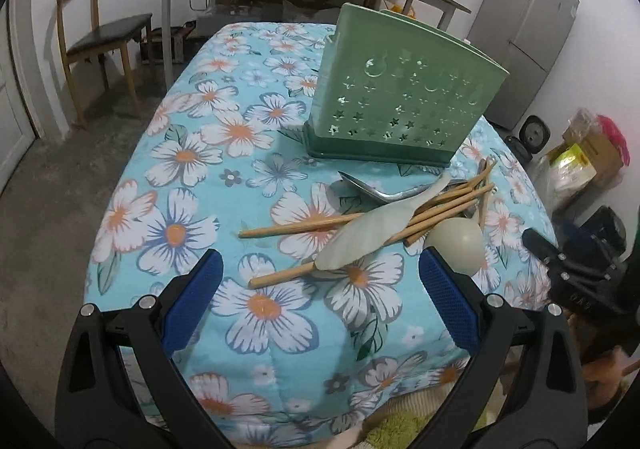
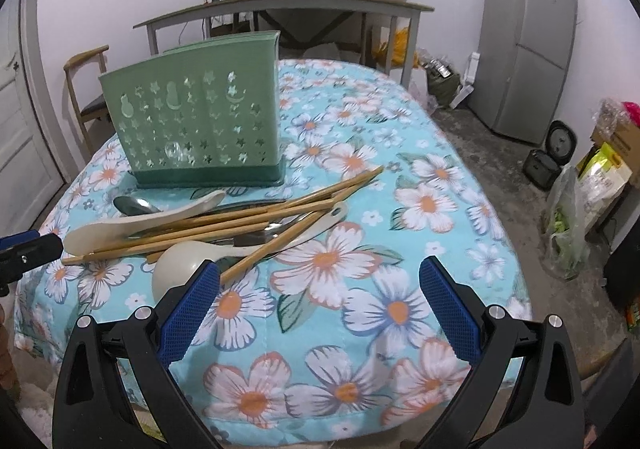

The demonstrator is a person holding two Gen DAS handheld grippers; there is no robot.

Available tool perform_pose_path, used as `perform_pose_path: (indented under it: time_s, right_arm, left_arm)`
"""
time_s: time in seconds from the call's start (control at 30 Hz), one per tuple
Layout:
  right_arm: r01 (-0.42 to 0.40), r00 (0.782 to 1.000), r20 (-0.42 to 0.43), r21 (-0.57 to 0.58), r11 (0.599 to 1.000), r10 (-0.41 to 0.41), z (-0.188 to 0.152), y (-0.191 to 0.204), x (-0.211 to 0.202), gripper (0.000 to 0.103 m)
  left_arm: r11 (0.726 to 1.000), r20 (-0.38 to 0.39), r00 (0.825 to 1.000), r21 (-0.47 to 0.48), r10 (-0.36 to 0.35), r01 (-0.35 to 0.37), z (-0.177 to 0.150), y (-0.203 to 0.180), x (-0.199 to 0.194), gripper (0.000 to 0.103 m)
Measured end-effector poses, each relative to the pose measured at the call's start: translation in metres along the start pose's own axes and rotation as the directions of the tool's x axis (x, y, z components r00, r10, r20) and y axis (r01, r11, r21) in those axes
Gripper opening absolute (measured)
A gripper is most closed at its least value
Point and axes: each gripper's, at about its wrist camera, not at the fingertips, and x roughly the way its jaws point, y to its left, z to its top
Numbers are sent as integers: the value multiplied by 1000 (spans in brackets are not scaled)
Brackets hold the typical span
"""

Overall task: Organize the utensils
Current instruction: 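Move the left tool to the white rice paddle and grasp its handle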

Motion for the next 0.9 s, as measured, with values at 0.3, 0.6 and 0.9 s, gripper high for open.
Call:
perform_pose_path:
  time_s: [0.3, 0.6, 0.9]
  right_arm:
    - [-65, 994, -95, -18, 998, 63, -10, 9, 36, 97]
    - [-73, 988, -140, -33, 997, 68, -18, 12, 52, 97]
    - [-97, 985, -149, -23, 995, 92, -20, 8, 55, 97]
  left_arm:
    - [1000, -55, 998, 12, -6, 6, -4, 5, 25, 95]
    - [1000, -112, 994, -6, 9, -10, -12, 11, 43, 95]
    - [1000, -126, 992, 18, 28, -25, -14, 10, 44, 95]
